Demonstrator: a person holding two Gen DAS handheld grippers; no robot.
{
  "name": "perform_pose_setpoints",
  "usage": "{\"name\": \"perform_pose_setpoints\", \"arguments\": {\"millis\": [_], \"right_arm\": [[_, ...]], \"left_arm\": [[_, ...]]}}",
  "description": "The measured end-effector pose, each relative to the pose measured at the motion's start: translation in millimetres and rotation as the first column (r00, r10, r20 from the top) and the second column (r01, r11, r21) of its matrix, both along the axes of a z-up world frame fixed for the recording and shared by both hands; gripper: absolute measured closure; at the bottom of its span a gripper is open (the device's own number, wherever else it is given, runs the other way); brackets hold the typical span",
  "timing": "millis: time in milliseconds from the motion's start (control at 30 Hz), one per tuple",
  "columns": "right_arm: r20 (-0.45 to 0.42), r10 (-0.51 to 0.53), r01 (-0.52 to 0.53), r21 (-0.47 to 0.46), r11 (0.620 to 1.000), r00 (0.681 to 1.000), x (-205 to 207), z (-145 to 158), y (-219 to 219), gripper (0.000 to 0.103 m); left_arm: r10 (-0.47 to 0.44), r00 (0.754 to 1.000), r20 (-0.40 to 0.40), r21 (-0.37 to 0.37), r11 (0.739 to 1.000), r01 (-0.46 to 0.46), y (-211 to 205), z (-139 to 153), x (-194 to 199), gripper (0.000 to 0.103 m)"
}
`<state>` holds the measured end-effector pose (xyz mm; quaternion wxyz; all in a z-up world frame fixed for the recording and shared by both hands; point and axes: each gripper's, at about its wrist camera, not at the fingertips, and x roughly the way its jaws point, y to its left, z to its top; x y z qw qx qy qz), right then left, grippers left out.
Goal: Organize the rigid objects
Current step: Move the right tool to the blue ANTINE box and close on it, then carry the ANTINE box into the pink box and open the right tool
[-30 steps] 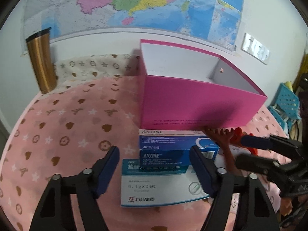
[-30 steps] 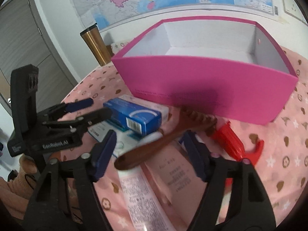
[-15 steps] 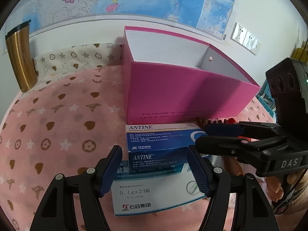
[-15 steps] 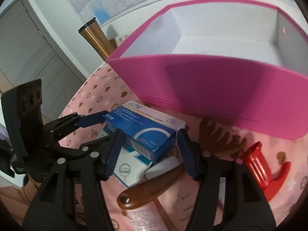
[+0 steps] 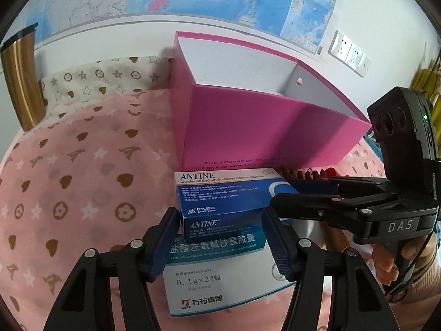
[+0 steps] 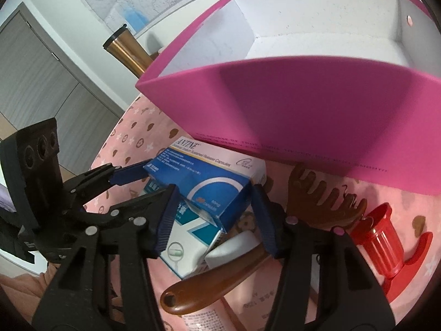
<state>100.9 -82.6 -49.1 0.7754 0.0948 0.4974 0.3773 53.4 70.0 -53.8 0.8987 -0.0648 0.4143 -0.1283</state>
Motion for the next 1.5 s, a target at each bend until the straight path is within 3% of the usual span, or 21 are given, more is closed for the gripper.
{"name": "perform_pose_setpoints", "arguments": {"millis": [600,1033,1267,1500], "right_arm": [[0.134,0.012,-0.007,-0.042,0.999,0.991,-19,23,-3,0.052],[0.336,-0.005,0.012,-0.02,1.0,0.942,-39,92,-19,0.052],[0.387,-0.025,0.026,0.003,1.0,0.922,-19,110,-25,0.052],[0.372,-0.047,0.047,0.009,0.999,0.927,19,103,-23,0.052]], "left_arm": [[-0.028,0.996,0.083,0.007,1.0,0.027,-11,22,-25,0.041],[-0.072,0.965,0.254,0.021,0.997,0.069,-26,86,-46,0.039],[-0.095,0.95,0.298,0.078,0.994,0.075,-35,106,-18,0.039],[-0.094,0.954,0.283,0.107,0.992,0.066,-35,101,24,0.039]]}}
